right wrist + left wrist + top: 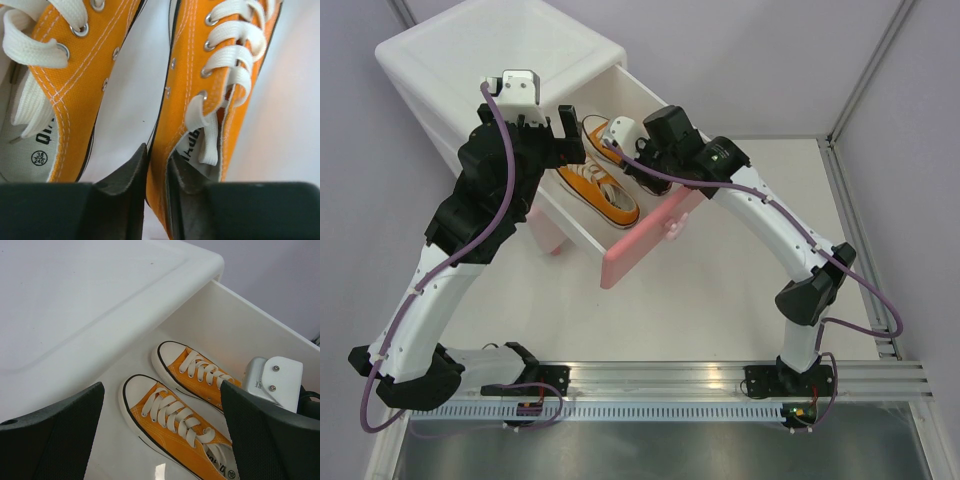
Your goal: Place and organize the shoes in the shoe cabinet
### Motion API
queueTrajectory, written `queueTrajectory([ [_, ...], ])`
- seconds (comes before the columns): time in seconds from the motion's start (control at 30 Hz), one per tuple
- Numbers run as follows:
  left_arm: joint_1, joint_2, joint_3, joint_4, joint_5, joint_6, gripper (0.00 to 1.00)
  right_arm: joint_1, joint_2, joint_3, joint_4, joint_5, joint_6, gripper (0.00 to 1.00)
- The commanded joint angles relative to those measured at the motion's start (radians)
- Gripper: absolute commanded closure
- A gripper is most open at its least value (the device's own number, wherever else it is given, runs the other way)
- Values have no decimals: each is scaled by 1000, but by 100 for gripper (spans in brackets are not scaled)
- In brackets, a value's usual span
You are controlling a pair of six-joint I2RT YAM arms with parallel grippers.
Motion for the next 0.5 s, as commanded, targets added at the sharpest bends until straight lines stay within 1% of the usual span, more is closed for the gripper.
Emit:
queueTrajectory([
  [0.0, 2, -7, 23, 31, 0, 23, 0, 3, -62, 9, 10, 20, 0, 71],
  [0.07, 2, -8, 22, 32, -1, 22, 0, 3, -64, 9, 11, 20, -2, 67],
  [0.13, 2, -11, 19, 31, -1, 20, 0, 3, -67, 9, 16, 23, -3, 65],
  [0.23, 2, -12, 16, 31, 2, 20, 0, 3, -73, 9, 30, 24, -3, 64],
  [0.3, 2, -11, 14, 31, 2, 19, 0, 3, -74, 9, 40, 26, -3, 66],
  [0.4, 2, -11, 14, 32, 2, 17, 0, 5, -76, 10, 56, 26, -2, 67],
  [0.47, 4, -11, 14, 31, 3, 19, 0, 5, -85, 10, 72, 33, -2, 63],
])
